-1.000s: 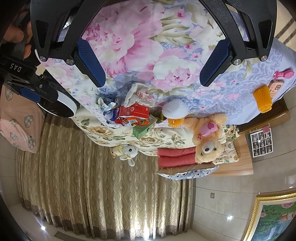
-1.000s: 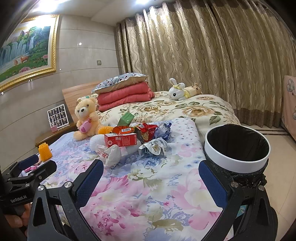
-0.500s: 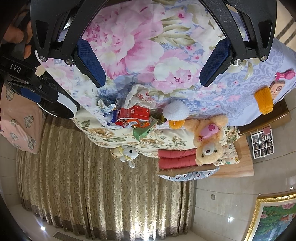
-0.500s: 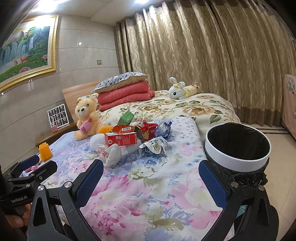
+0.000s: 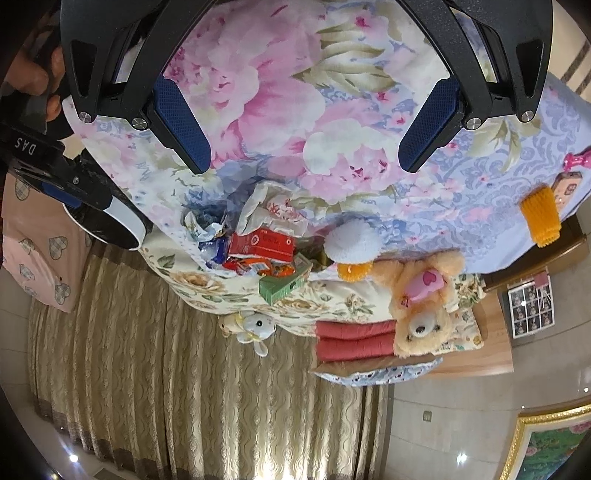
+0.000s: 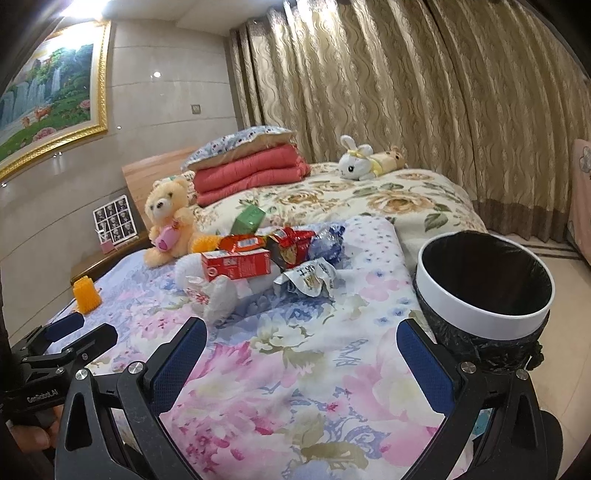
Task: Collect trash
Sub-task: 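Reach the left gripper to the crumpled white paper and close on it, then carry the paper with the left gripper over the bin and release it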
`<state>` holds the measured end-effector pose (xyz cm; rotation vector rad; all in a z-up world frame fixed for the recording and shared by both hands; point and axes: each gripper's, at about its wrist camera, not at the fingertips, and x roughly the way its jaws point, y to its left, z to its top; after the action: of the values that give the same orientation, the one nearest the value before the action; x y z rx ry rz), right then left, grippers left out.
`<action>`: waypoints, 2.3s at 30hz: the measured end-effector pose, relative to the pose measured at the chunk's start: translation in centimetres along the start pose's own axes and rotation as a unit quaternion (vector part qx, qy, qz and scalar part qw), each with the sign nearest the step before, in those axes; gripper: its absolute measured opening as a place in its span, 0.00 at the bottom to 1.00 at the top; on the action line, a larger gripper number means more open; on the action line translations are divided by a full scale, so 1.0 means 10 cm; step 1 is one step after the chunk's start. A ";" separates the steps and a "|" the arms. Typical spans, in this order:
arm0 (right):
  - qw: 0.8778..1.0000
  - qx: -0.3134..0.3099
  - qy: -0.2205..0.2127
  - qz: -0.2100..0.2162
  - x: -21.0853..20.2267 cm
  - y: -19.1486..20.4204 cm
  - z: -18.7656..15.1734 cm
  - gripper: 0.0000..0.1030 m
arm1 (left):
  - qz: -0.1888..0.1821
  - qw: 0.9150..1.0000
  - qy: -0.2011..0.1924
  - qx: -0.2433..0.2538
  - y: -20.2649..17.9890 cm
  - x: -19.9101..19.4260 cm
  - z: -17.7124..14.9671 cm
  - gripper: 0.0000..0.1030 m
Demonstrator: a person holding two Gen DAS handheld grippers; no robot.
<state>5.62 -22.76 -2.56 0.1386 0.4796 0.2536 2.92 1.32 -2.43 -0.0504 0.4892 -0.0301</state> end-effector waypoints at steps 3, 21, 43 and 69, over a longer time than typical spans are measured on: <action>1.000 0.006 0.017 0.004 0.13 -0.04 0.03 1.00 | -0.007 1.000 0.017 -0.005 0.02 0.13 0.00 1.00; 0.993 0.054 0.104 0.006 0.97 -0.27 0.30 0.99 | -0.046 0.994 0.096 -0.022 0.00 0.95 0.21 1.00; 0.980 0.068 0.179 0.054 1.60 -0.33 0.35 0.19 | -0.103 0.983 0.151 0.004 -0.19 1.33 0.27 0.26; 0.987 0.104 0.114 0.040 0.69 -0.84 0.34 0.02 | -0.183 0.973 0.136 0.041 -0.75 0.98 0.24 0.21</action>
<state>14.82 -29.17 -4.21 0.3343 0.7299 0.2993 12.56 -6.44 -4.50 -0.0544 0.7483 -0.4232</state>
